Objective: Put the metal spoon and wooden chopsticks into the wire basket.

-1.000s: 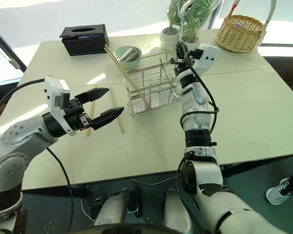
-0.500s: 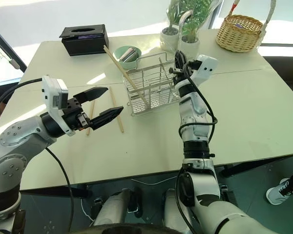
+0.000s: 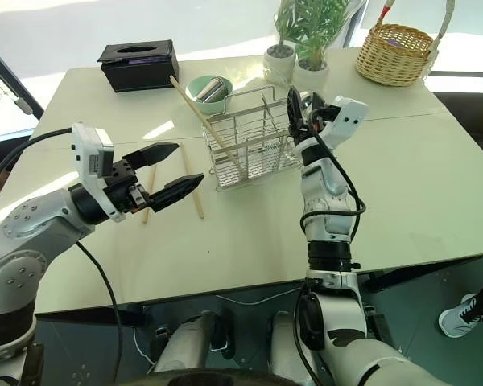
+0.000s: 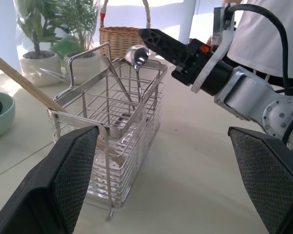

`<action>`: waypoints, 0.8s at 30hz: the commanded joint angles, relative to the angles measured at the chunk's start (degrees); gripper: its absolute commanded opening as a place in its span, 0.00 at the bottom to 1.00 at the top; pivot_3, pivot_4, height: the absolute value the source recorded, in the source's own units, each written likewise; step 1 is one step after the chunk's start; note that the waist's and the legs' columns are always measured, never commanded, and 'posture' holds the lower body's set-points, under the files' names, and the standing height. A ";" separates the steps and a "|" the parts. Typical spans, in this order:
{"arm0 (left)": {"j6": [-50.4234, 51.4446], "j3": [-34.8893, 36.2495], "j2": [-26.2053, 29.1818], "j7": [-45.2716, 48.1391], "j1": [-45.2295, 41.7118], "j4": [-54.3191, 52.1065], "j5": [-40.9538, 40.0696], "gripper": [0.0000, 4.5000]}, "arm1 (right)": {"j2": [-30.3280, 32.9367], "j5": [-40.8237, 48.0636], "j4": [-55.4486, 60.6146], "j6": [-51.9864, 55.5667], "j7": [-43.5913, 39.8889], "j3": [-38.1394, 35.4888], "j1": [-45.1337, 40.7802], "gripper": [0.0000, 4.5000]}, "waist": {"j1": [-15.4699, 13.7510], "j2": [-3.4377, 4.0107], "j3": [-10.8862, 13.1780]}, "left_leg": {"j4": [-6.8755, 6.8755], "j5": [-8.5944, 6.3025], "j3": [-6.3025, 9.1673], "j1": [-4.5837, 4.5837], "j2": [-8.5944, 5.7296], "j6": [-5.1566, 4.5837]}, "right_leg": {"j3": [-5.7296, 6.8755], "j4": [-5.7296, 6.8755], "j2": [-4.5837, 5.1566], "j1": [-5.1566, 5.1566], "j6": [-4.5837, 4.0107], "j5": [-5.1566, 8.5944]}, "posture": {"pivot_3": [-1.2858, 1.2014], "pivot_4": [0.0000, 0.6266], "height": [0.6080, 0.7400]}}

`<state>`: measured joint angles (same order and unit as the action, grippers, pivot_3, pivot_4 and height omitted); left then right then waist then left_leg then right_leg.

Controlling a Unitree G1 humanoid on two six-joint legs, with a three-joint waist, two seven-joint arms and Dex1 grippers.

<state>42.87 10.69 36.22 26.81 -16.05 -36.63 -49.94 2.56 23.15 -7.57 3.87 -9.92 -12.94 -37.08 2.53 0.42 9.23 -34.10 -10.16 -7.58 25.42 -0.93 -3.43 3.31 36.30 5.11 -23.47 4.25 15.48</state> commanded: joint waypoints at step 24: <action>-2.35 -5.39 -19.64 -21.87 1.10 15.95 25.32 1.00 | 58.18 48.86 42.08 60.25 -30.54 -7.57 12.42 0.65 | -1.99 -0.68 0.38 | -0.10 -0.46 -0.14 0.18 0.01 -0.76 | 0.17 -0.38 0.37 0.01 -0.05 0.03 | 0.52 0.24 1.00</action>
<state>40.02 5.23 17.40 5.60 -13.57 -19.56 -24.33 59.51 70.79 33.76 64.55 -39.19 -18.58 -24.63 0.54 -0.26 9.61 -34.23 -10.64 -7.72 25.61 -0.92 -4.23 3.48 35.91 5.48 -23.43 4.20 15.51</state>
